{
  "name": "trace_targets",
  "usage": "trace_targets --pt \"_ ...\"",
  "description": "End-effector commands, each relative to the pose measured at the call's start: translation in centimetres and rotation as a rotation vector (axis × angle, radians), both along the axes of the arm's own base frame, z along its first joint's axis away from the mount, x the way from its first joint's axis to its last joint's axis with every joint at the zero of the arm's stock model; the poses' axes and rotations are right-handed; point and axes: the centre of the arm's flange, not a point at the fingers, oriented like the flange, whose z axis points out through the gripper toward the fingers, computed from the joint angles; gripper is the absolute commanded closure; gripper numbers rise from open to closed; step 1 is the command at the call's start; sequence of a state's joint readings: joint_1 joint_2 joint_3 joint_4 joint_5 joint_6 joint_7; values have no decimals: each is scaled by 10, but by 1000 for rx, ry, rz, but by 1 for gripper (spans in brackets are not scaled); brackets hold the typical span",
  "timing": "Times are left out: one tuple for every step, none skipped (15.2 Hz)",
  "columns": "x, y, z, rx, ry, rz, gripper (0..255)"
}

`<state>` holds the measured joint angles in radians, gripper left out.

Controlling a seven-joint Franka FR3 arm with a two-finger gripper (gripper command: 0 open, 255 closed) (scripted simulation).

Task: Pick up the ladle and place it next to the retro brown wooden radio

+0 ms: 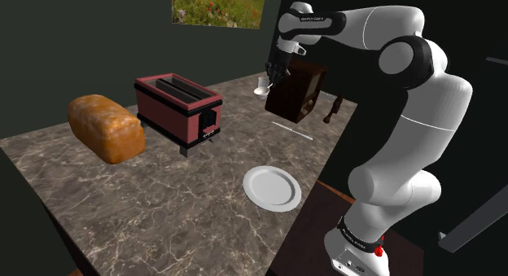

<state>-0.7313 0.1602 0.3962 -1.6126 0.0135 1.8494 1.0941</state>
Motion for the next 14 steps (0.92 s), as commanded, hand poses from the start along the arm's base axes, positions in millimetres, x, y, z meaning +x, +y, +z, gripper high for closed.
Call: trace_targets --pt "0 0 -12 0 0 0 255" --pt "0 0 -17 0 0 0 255" --pt "0 0 -22 0 0 0 255" --pt "0 0 -28 0 0 0 255" --pt "0 0 -33 0 0 0 255" --pt "0 0 -38 0 0 0 255" --pt "0 0 -43 0 0 0 255" --pt "0 0 -49 0 0 0 255" --pt "0 0 -54 0 0 0 255" --pt "0 0 -59 0 0 0 255" --pt "0 0 -64 0 0 0 255" --pt "0 0 -70 0 0 0 255" --pt "0 0 -75 0 0 0 255" --pt "0 0 -80 0 0 0 255"
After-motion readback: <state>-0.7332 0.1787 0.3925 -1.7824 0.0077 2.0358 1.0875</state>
